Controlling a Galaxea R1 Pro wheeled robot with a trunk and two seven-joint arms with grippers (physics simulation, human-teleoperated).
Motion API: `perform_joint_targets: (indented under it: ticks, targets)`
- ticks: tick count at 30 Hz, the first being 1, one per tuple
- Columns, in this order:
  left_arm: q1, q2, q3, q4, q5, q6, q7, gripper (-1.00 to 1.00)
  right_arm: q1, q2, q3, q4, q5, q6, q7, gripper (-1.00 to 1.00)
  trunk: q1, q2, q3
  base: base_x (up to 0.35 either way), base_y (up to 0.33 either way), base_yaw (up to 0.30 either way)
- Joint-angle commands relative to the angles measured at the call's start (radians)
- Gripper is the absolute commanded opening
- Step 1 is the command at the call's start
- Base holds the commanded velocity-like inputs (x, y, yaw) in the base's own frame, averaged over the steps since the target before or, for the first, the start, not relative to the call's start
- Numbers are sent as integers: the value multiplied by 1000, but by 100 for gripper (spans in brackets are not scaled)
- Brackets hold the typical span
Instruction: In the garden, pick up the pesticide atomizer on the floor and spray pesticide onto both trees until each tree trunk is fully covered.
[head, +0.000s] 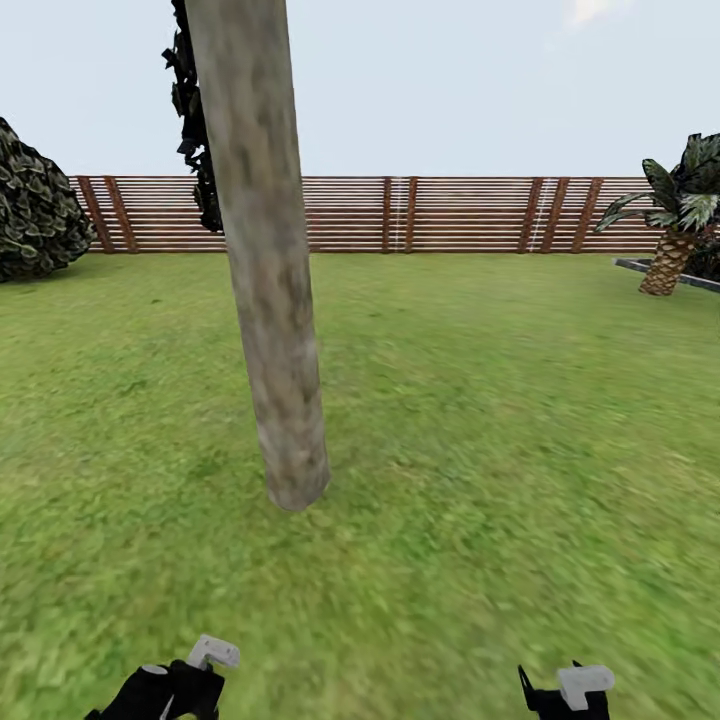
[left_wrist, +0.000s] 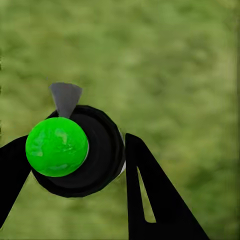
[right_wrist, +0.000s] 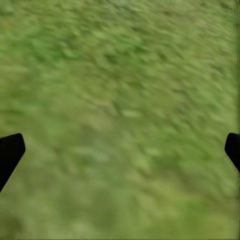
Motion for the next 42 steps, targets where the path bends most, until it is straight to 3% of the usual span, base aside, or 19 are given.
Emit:
perform_joint_targets:
  ticks: [1,23,32,34,35,37,38,39,42]
  targets:
    - [0,1,0,0,1,0,0,-100,0,0,0,0,0,0,0,100,0,0,0,338,-54,-10]
    - [0,3,-1,-1,2,-1,0,-100,0,1,1,2,2,0,0,100,0,0,0,340,-19,-1]
    - [5,3,-3,-1,2,-3,0,-100,0,-2,3,5,4,2,1,100,0,0,0,0,0,0]
    - [-4,-10,-3,-3,2,-2,1,-100,0,-2,2,5,2,2,1,100,0,0,0,0,0,0]
    - [-55,-53,-4,-13,0,2,4,-100,0,-1,1,3,2,1,0,100,0,0,0,0,0,0]
    - [-77,-57,-4,-17,0,6,3,-100,0,-3,0,3,2,1,0,100,0,0,0,0,0,0]
    - [-89,-51,-3,-18,1,16,2,-100,0,-4,0,2,2,0,0,100,0,0,0,0,0,0]
    - [-102,-21,27,-23,1,28,-3,-100,0,-6,0,1,2,0,0,100,0,0,0,0,0,0]
    - [-104,4,69,-27,1,34,-10,-100,0,-6,0,2,2,1,0,100,0,0,0,0,0,0]
